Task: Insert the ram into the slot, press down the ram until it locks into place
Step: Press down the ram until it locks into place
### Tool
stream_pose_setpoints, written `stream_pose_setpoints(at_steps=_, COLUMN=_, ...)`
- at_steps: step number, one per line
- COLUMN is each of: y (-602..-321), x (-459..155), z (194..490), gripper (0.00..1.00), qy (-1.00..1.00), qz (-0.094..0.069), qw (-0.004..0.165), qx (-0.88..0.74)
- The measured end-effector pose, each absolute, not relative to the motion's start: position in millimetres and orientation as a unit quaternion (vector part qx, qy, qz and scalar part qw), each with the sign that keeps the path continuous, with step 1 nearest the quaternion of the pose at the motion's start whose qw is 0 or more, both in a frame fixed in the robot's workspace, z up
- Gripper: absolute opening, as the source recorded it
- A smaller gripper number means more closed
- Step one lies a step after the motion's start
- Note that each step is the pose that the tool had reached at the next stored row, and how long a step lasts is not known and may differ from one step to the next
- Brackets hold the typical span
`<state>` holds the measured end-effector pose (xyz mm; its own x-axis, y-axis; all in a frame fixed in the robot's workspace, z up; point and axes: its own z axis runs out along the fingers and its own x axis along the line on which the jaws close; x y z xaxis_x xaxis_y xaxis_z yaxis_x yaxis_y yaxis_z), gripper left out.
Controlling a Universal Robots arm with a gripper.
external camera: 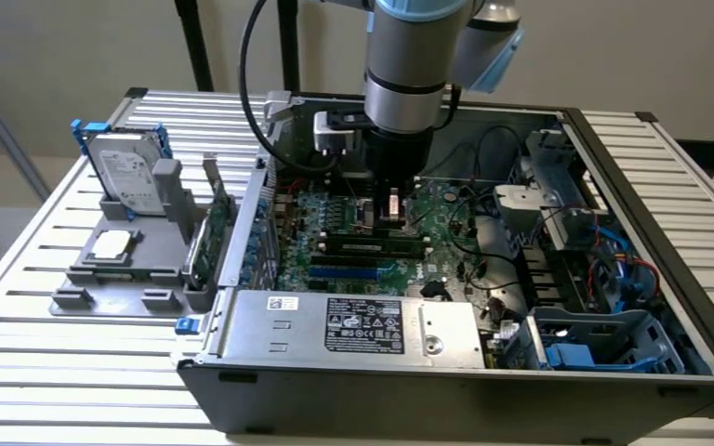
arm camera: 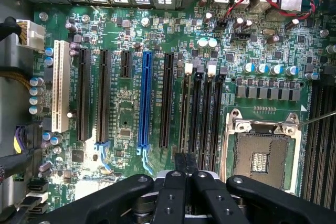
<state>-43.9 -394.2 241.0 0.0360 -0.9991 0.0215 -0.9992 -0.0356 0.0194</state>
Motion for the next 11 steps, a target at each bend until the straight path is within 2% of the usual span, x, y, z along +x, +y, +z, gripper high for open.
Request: stream_pose_setpoints(at_steps=11, y=-391.9, x=-43.6, z=238.2, gripper=0.11, qy=-0.694, qz=0.001, qw=0.014, qx=0.72)
